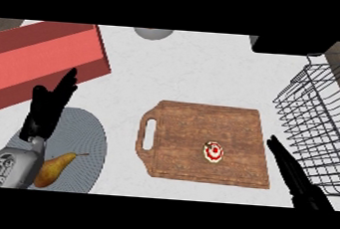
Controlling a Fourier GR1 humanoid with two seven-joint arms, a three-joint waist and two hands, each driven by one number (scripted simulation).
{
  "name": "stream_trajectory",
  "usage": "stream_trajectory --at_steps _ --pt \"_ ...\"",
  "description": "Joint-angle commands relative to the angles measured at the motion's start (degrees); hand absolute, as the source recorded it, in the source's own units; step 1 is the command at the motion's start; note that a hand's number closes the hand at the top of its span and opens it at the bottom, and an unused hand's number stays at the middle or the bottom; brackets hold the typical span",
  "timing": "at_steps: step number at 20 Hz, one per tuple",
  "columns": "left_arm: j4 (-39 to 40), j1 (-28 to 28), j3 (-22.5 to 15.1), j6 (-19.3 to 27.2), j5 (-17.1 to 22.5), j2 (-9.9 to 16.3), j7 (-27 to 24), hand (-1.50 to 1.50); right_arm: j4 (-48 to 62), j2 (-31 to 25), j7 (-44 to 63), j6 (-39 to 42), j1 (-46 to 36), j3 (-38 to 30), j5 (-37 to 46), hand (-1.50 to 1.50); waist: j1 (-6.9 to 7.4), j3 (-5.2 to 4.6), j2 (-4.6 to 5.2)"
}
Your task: Pick the cupcake from the cutting board and place it in the basket
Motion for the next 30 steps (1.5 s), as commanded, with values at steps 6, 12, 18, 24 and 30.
stream_trajectory --at_steps 6,12,18,24,30 --pt "0.25 0.33 2.95 -2.99 -1.97 -1.31 -0.52 0.0 15.91 9.06 -4.36 -4.06 -8.48 2.41 5.98 -1.5 0.32 0.01 0.05" --pt "5.27 -2.05 5.52 -4.53 -3.89 -3.26 -3.19 0.0 19.28 11.76 -5.93 -5.91 -7.54 4.48 9.99 -1.5 -0.01 -0.01 0.06" --pt "0.7 -0.72 5.78 -4.47 -6.64 -5.08 0.57 0.0 26.71 12.87 -8.7 -3.48 -14.2 -1.84 6.58 -1.5 0.12 0.0 0.04" --pt "-1.95 -0.52 8.07 -7.56 -6.52 -5.95 2.84 0.0 25.56 14.06 -9.15 -2.98 -12.84 -1.64 8.07 -1.5 0.08 0.0 0.02" --pt "0.24 -1.43 9.89 -9.32 -7.12 -5.42 0.64 0.0 31.12 17.5 -8.66 -4.24 -13.95 0.03 10.12 -1.5 0.07 0.0 0.04"
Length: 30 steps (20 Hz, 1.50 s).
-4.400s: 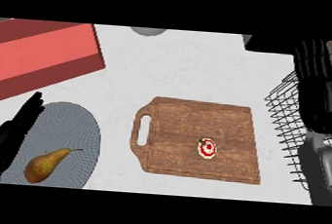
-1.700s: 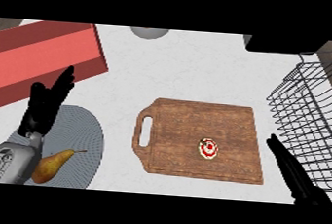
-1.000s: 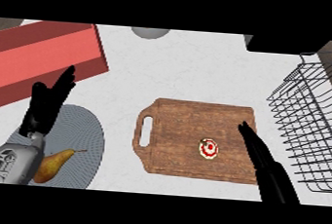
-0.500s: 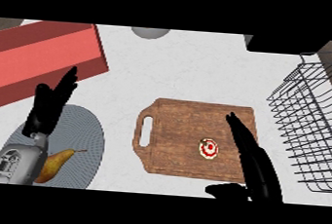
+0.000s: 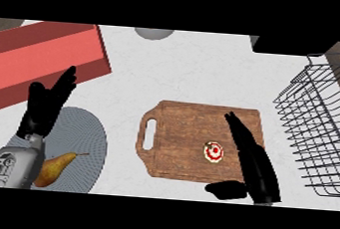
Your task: Pick the cupcake from the cutting board and place it in the basket
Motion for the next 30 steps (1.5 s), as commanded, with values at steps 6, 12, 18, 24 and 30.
stream_trajectory --at_steps 6,12,18,24,30 --pt "-5.3 4.66 0.46 -0.89 -1.89 -1.55 0.95 0.0 3.69 2.49 1.36 1.82 -1.55 0.01 0.82 -1.5 0.18 0.01 -0.04" --pt "3.4 -0.18 0.48 1.66 -5.6 -4.56 -3.28 0.0 9.68 4.74 -1.26 -3.93 -2.86 0.95 1.75 -1.5 -0.01 0.0 0.03" --pt "-1.97 1.0 2.23 -2.14 -3.06 -2.5 0.66 0.0 14.86 2.86 -7.08 -5.91 -4.35 -0.2 5.52 1.5 0.13 0.01 0.01" --pt "-5.13 1.69 0.89 -1.25 -4.66 -3.85 3.03 0.0 18.91 4.33 -5.04 -8.94 -9.49 0.31 12.53 1.5 0.21 0.01 0.03" --pt "-2.85 0.79 1.6 -1.37 -4.46 -3.97 1.26 0.0 17.72 0.21 3.65 -1.62 -8.64 4.27 22.47 1.5 0.4 -0.06 -0.15"
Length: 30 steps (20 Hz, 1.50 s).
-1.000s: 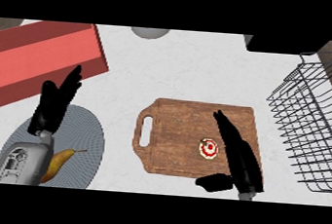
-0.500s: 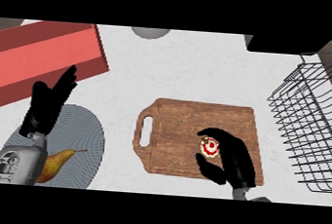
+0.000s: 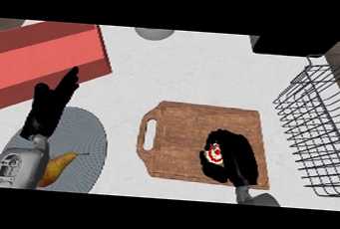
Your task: Pick the cupcake from the cutting board and place it in the basket
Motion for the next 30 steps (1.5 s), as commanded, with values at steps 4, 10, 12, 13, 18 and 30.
stream_trajectory --at_steps 4,10,12,13,18,30 --pt "1.64 -0.15 -1.15 0.11 -0.85 -1.02 -1.31 0.0 5.94 1.46 17.01 13.85 -3.84 9.73 16.85 1.5 0.35 -0.07 0.24" --pt "-1.28 0.76 -0.39 1.25 -0.92 -1.45 1.09 0.0 -4.78 2.92 19.52 20.9 -9.48 8.83 13.96 1.5 -0.01 0.13 0.19" --pt "-0.14 0.49 -0.39 -0.61 -0.34 -0.41 0.28 0.0 -8.17 2.95 21.86 18.27 -6.65 9.33 5.82 1.5 -0.11 0.14 0.16" --pt "1.89 -1.92 2.38 -1.27 1.19 1.48 0.29 0.0 -11.45 2.96 25.09 19.31 -7.34 11.57 3.26 1.5 -0.19 0.13 0.19" --pt "0.34 -0.32 -0.03 -0.14 -0.57 -0.35 0.22 0.0 -26.84 2.99 28.99 13.86 -7.95 11.79 -4.29 1.5 -0.37 0.17 -0.05" --pt "0.59 -0.38 1.76 -2.04 1.13 0.97 -0.17 0.0 -49.42 3.0 58.64 28.73 -32.03 0.12 -10.74 1.5 -0.02 0.06 0.1"
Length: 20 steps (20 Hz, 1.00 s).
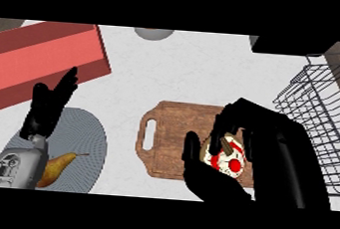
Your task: Pick the cupcake from the cutting board and place it in the basket
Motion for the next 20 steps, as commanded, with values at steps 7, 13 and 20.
stream_trajectory --at_steps 7,13,20 --pt "0.18 -2.19 -0.53 0.07 -0.37 -0.73 2.22 0.0 3.92 -0.67 11.52 9.06 -22.32 -17.46 -5.6 1.5 0.02 0.0 0.07" --pt "-1.28 1.45 -0.07 0.32 0.02 -0.87 1.37 0.0 10.86 -13.32 7.84 19.4 -23.34 -22.58 -6.04 1.5 -0.3 -0.06 -0.3" --pt "0.2 1.35 0.36 0.02 -0.65 0.19 -1.92 0.0 19.74 -24.9 -2.48 23.79 -19.63 -31.29 -8.3 1.5 -0.57 0.05 0.24"
